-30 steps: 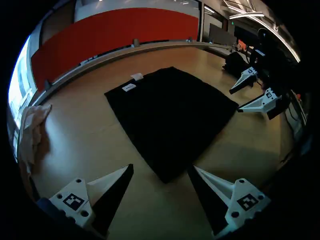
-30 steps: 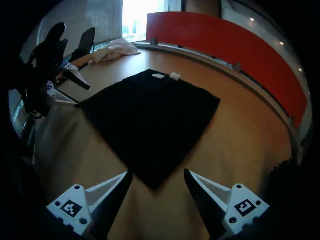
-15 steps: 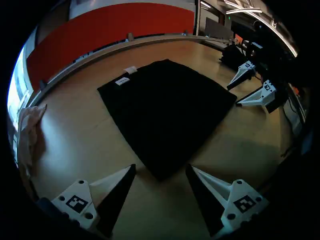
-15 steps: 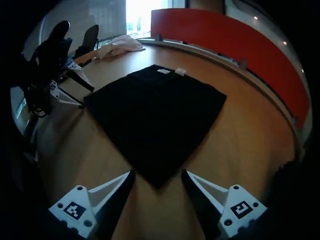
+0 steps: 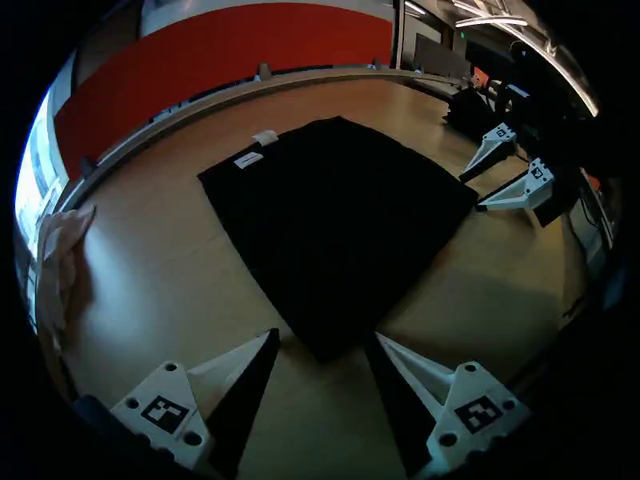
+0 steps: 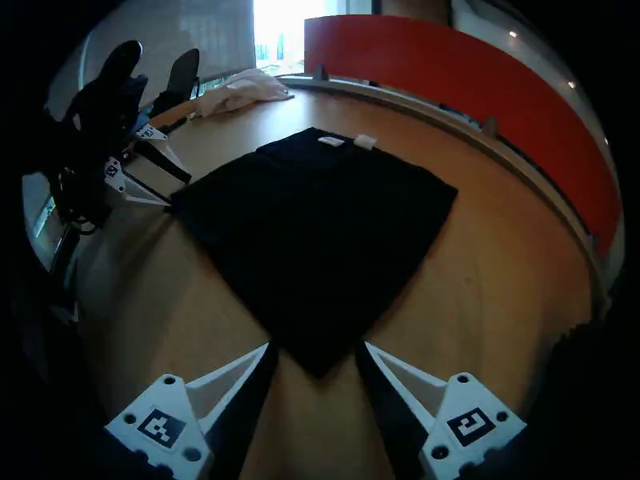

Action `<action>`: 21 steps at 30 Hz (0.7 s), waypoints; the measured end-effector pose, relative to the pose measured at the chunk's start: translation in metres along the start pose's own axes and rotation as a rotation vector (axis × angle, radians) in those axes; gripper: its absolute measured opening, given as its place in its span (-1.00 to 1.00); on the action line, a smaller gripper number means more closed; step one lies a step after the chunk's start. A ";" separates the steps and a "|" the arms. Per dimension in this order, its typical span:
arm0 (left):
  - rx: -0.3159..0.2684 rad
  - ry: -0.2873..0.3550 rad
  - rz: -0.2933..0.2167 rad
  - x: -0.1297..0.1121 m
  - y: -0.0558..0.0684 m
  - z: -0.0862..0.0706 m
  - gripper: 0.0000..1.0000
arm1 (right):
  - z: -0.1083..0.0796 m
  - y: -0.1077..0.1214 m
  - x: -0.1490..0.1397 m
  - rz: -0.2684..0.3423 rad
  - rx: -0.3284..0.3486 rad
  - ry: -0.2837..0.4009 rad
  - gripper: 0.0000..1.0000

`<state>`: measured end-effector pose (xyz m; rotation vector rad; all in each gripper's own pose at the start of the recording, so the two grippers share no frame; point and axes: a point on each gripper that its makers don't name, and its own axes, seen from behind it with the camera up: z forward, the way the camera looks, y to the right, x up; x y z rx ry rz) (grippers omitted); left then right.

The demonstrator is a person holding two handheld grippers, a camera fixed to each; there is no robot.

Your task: Fold towel

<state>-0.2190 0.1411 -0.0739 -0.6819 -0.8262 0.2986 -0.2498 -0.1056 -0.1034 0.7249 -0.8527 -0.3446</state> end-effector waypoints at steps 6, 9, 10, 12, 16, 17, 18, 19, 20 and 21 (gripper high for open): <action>0.005 -0.006 -0.001 0.000 0.001 0.000 0.49 | 0.000 0.001 0.000 0.000 0.000 -0.007 0.38; 0.004 -0.008 0.000 -0.001 0.002 0.000 0.41 | 0.000 0.001 0.000 -0.002 0.000 -0.007 0.36; 0.004 -0.008 0.001 -0.001 0.003 0.000 0.38 | 0.000 0.001 0.000 -0.003 0.001 -0.007 0.34; 0.003 -0.009 0.003 0.000 0.004 0.000 0.32 | 0.000 0.000 0.000 -0.004 0.003 -0.007 0.29; 0.005 -0.013 0.000 -0.001 0.005 0.000 0.30 | 0.000 0.000 0.000 -0.009 0.008 -0.008 0.17; 0.005 -0.014 -0.001 -0.001 0.005 0.000 0.29 | 0.000 -0.001 0.000 -0.010 0.009 -0.008 0.15; 0.005 -0.015 -0.001 -0.001 0.006 0.000 0.27 | 0.000 -0.001 0.000 -0.011 0.009 -0.009 0.13; 0.003 -0.015 0.001 -0.001 0.006 0.001 0.20 | -0.001 0.000 0.000 -0.010 0.009 -0.009 0.11; 0.002 -0.016 0.003 -0.001 0.007 0.001 0.13 | -0.001 0.000 0.000 -0.010 0.009 -0.010 0.07; 0.001 -0.017 0.005 -0.001 0.008 0.001 0.09 | -0.001 0.000 0.000 -0.010 0.009 -0.010 0.04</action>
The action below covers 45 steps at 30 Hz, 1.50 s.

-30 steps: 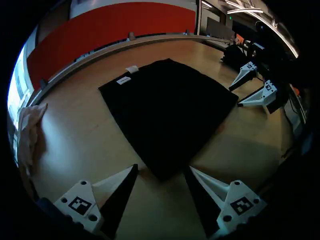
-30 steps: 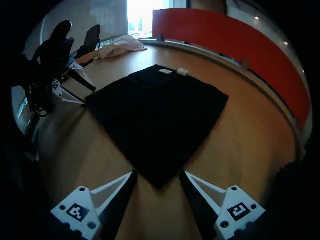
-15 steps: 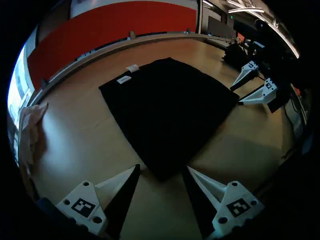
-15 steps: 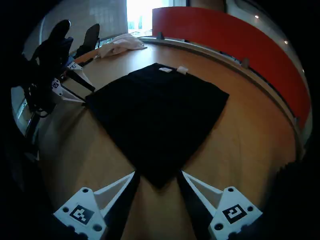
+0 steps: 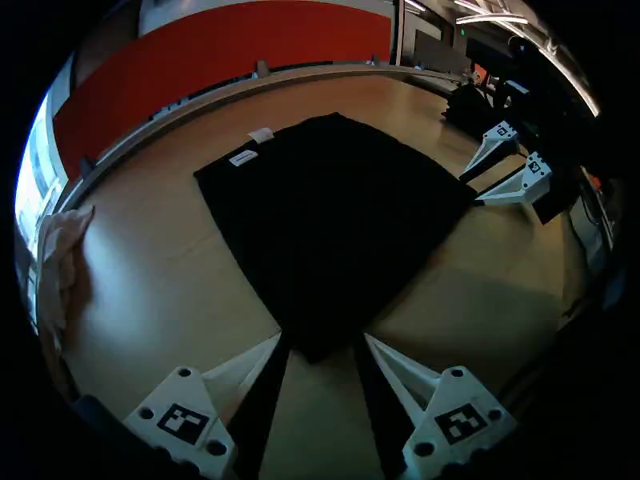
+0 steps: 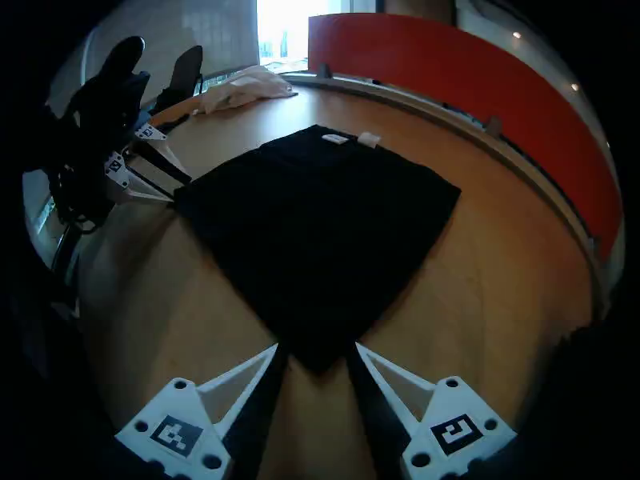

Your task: Fold towel

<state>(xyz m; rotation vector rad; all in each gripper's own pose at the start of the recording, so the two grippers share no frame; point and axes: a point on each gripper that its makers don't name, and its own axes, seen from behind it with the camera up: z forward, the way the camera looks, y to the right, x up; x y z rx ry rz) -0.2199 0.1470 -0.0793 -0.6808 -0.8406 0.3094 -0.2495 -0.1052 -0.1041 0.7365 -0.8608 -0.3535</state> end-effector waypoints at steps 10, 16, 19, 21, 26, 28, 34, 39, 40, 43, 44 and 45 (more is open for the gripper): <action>-0.001 -0.010 0.000 0.001 0.004 0.000 -0.31 | -0.001 0.001 -0.001 -0.003 0.000 0.000 -0.44; 0.001 -0.015 0.005 0.002 0.006 0.001 -0.64 | -0.002 0.001 0.000 0.000 0.000 0.005 -0.64; 0.009 -0.019 -0.003 0.003 0.006 0.001 -0.74 | -0.003 0.000 0.003 0.005 0.004 0.019 -0.66; 0.015 -0.021 -0.011 0.004 0.006 0.001 -0.76 | -0.005 -0.001 0.007 0.010 0.005 0.031 -0.67; 0.019 -0.024 -0.032 0.006 0.004 -0.001 -0.77 | -0.010 -0.001 0.013 0.012 -0.003 0.047 -0.67; 0.022 -0.021 -0.038 0.008 0.003 -0.003 -0.78 | -0.012 -0.001 0.015 0.011 -0.006 0.053 -0.67; 0.035 -0.003 -0.058 0.017 0.001 -0.014 -0.78 | -0.021 0.000 0.024 0.019 -0.018 0.074 -0.67; 0.041 0.017 -0.082 0.027 0.001 -0.026 -0.78 | -0.031 0.002 0.031 0.028 -0.029 0.087 -0.67; 0.041 0.018 -0.086 0.028 0.001 -0.028 -0.78 | -0.033 0.002 0.032 0.026 -0.030 0.090 -0.67; 0.042 0.022 -0.098 0.032 0.002 -0.035 -0.78 | -0.040 0.001 0.037 0.018 -0.034 0.098 -0.67; 0.041 0.025 -0.101 0.033 0.003 -0.037 -0.78 | -0.043 0.001 0.038 0.015 -0.035 0.099 -0.67; 0.041 0.027 -0.104 0.034 0.003 -0.039 -0.78 | -0.045 0.001 0.039 0.013 -0.036 0.101 -0.67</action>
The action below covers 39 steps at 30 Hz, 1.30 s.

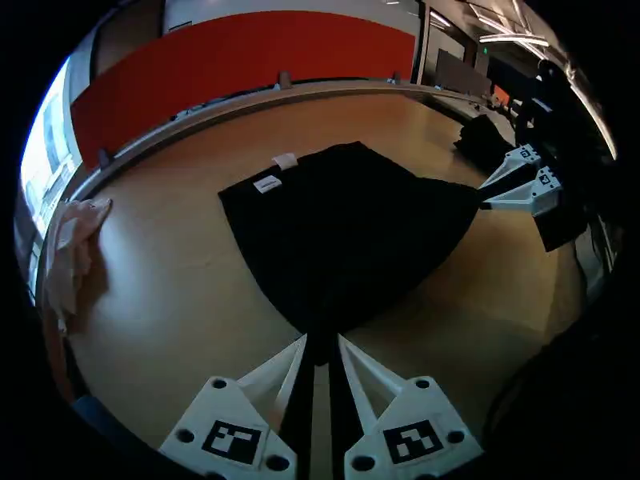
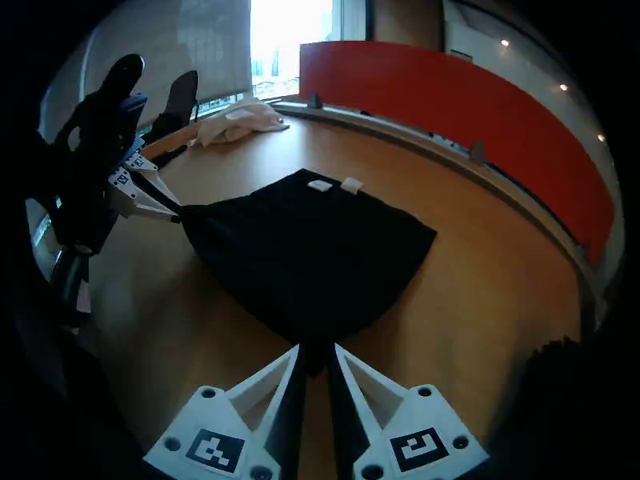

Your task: Fold towel

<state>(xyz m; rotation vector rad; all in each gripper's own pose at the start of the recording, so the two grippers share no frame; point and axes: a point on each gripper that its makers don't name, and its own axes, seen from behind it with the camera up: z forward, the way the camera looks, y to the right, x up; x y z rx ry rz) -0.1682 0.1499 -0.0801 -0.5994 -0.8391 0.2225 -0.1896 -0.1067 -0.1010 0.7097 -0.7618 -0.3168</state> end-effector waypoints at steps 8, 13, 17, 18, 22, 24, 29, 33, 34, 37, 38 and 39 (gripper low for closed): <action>-0.002 0.015 -0.021 0.008 0.005 -0.017 -0.78 | -0.017 -0.001 0.015 -0.007 0.000 0.019 -0.67; -0.010 0.023 -0.043 0.013 0.009 -0.030 -0.78 | -0.027 -0.003 0.021 -0.024 -0.001 0.021 -0.67; -0.014 0.027 -0.063 0.016 0.011 -0.040 -0.78 | -0.035 -0.006 0.025 -0.027 0.002 0.022 -0.67; -0.014 0.028 -0.066 0.017 0.012 -0.043 -0.78 | -0.037 -0.007 0.025 -0.027 0.003 0.023 -0.67; -0.013 0.028 -0.072 0.018 0.014 -0.051 -0.78 | -0.046 -0.010 0.028 -0.029 0.007 0.025 -0.67; -0.013 0.027 -0.074 0.019 0.015 -0.055 -0.78 | -0.050 -0.012 0.029 -0.031 0.009 0.026 -0.67; -0.013 0.028 -0.074 0.022 0.016 -0.064 -0.78 | -0.058 -0.016 0.033 -0.035 0.011 0.028 -0.67; -0.012 0.028 -0.075 0.023 0.016 -0.069 -0.78 | -0.064 -0.019 0.038 -0.034 0.014 0.034 -0.67; -0.013 0.028 -0.076 0.024 0.017 -0.071 -0.78 | -0.065 -0.019 0.038 -0.034 0.015 0.035 -0.67; -0.017 0.030 -0.082 0.025 0.018 -0.074 -0.78 | -0.068 -0.021 0.040 -0.033 0.015 0.035 -0.67; -0.019 0.030 -0.085 0.025 0.019 -0.075 -0.79 | -0.068 -0.021 0.040 -0.033 0.015 0.035 -0.67; -0.020 0.031 -0.087 0.025 0.020 -0.076 -0.78 | -0.069 -0.022 0.040 -0.033 0.016 0.034 -0.67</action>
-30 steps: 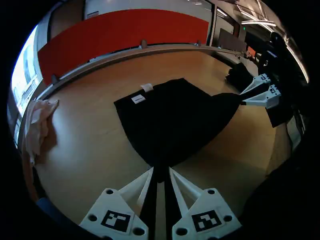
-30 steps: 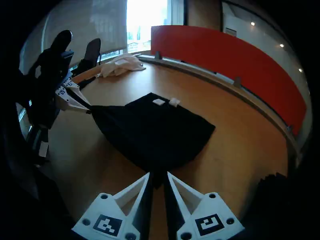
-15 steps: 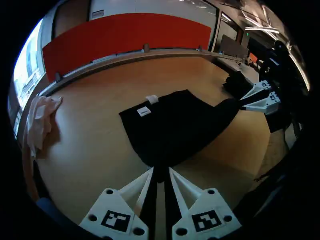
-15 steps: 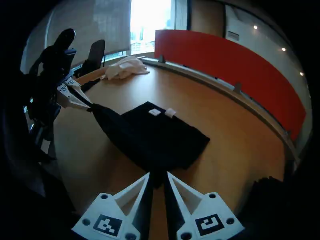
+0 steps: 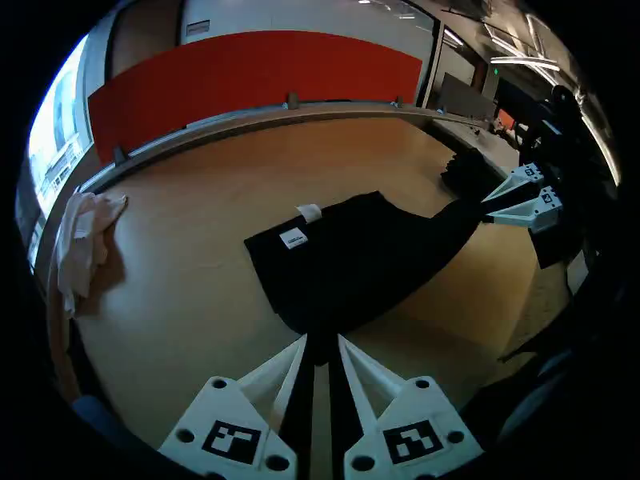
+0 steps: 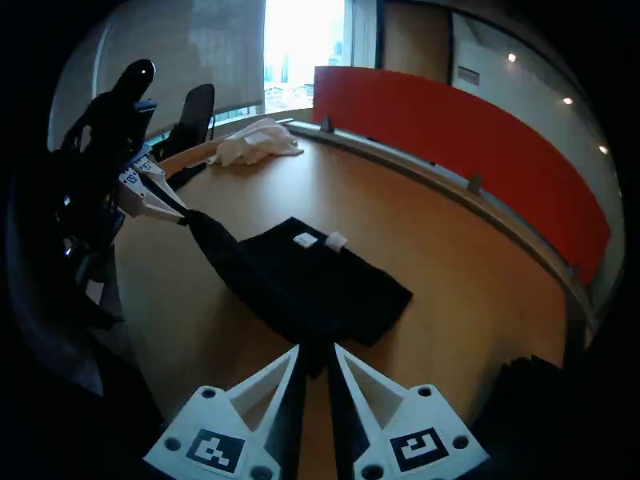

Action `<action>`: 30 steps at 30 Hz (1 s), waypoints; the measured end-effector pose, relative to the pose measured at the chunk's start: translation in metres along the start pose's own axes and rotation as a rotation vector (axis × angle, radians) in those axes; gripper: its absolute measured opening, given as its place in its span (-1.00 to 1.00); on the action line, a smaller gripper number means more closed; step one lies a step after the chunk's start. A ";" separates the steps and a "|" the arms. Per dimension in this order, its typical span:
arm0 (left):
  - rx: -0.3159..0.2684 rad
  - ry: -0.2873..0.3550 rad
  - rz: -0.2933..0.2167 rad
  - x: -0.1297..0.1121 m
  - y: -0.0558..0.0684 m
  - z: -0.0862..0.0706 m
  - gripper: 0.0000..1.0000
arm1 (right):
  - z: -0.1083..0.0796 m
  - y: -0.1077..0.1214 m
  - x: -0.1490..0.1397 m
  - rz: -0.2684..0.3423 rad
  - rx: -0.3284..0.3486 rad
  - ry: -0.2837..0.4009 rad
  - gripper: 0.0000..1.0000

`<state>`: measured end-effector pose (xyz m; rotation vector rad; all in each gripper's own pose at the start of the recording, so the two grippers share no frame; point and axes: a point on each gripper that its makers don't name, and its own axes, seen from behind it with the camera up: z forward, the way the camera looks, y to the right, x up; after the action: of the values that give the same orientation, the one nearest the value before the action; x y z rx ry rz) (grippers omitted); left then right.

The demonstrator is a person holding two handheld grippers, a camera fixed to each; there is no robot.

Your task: Fold towel

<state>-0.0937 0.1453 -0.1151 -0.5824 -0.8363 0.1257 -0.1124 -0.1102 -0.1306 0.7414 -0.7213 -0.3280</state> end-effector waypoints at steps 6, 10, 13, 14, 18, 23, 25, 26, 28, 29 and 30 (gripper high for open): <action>-0.001 0.002 -0.005 0.000 0.002 -0.004 -0.78 | -0.005 -0.005 0.002 0.004 0.008 -0.002 -0.67; -0.002 0.005 -0.001 0.002 0.002 -0.007 -0.78 | -0.008 -0.007 0.004 0.006 0.009 -0.003 -0.67; -0.004 0.006 0.002 0.003 0.002 -0.009 -0.78 | -0.011 -0.009 0.005 0.008 0.011 -0.003 -0.67; -0.004 0.006 0.002 0.004 0.002 -0.010 -0.78 | -0.011 -0.010 0.006 0.008 0.011 -0.003 -0.67; -0.002 0.009 0.004 0.006 0.000 -0.012 -0.78 | -0.014 -0.012 0.009 0.009 0.015 -0.002 -0.67; 0.000 0.009 0.003 0.006 -0.002 -0.014 -0.78 | -0.016 -0.015 0.011 0.007 0.017 -0.001 -0.67; -0.001 0.010 0.003 0.007 -0.002 -0.015 -0.78 | -0.017 -0.016 0.012 0.007 0.017 -0.001 -0.67; -0.001 0.011 0.003 0.007 -0.001 -0.015 -0.78 | -0.018 -0.016 0.012 0.007 0.017 -0.001 -0.67; -0.002 0.011 0.003 0.007 -0.001 -0.016 -0.78 | -0.018 -0.017 0.012 0.008 0.017 -0.001 -0.67; -0.002 0.012 0.002 0.008 -0.001 -0.017 -0.78 | -0.019 -0.017 0.012 0.008 0.017 -0.001 -0.67; -0.002 0.011 0.002 0.008 -0.001 -0.017 -0.78 | -0.019 -0.017 0.012 0.008 0.017 -0.002 -0.67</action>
<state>-0.0761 0.1394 -0.1186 -0.5852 -0.8249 0.1231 -0.0913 -0.1186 -0.1469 0.7545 -0.7294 -0.3150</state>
